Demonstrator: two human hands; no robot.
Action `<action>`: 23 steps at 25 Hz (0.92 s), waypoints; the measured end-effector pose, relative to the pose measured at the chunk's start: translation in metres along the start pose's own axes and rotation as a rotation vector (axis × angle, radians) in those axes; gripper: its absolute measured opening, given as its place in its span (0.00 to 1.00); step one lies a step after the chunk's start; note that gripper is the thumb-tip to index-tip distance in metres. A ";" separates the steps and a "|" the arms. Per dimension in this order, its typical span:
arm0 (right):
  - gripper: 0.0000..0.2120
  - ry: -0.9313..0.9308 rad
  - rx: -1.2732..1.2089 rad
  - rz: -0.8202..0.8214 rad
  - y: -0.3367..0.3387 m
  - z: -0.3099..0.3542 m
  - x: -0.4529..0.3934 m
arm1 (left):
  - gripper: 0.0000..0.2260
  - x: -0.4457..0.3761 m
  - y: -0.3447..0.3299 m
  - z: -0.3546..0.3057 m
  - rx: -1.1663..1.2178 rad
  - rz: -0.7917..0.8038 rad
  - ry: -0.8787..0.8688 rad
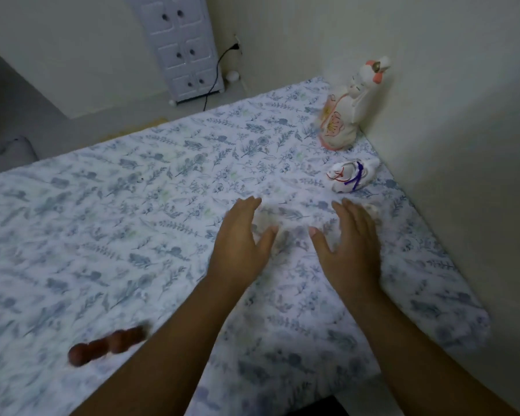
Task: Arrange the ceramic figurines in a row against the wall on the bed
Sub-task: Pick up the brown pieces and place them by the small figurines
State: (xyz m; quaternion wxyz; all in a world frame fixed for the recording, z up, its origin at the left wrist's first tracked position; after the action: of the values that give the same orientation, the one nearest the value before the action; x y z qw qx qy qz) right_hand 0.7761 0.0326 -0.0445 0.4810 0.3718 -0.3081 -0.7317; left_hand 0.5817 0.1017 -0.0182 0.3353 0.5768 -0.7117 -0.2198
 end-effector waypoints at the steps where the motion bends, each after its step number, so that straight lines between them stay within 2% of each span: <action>1: 0.30 0.065 -0.003 0.052 -0.009 0.024 0.005 | 0.26 0.019 0.018 0.024 -0.025 -0.022 0.017; 8: 0.33 0.437 -0.084 0.433 -0.090 0.175 0.082 | 0.26 0.135 0.124 0.160 -0.089 -0.195 0.147; 13: 0.37 0.471 -0.127 0.658 -0.141 0.246 0.113 | 0.32 0.159 0.162 0.243 -0.102 -0.185 0.290; 16: 0.33 0.374 -0.211 0.689 -0.165 0.269 0.115 | 0.33 0.148 0.167 0.274 -0.026 -0.119 0.335; 18: 0.23 0.328 -0.250 0.677 -0.176 0.277 0.116 | 0.28 0.139 0.167 0.281 0.067 -0.087 0.348; 20: 0.14 0.309 -0.278 0.648 -0.178 0.282 0.118 | 0.20 0.132 0.167 0.280 0.132 -0.066 0.353; 23: 0.13 0.190 -0.339 0.559 -0.162 0.275 0.122 | 0.14 0.121 0.163 0.274 0.193 -0.013 0.310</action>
State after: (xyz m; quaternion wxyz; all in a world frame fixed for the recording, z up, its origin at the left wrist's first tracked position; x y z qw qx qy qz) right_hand 0.4358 0.0008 -0.0593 0.7446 0.2539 -0.2259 -0.5745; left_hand 0.2586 0.0028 -0.0628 0.3825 0.6378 -0.6657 -0.0610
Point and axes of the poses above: each hand's wrist, its own x-axis away from the middle knuckle, its own y-axis out of the back of the hand, z = x × y, the point moved 4 cm from there along -x, towards the middle knuckle, and after that the axes turned 15 degrees about y, right-handed, at the moved point
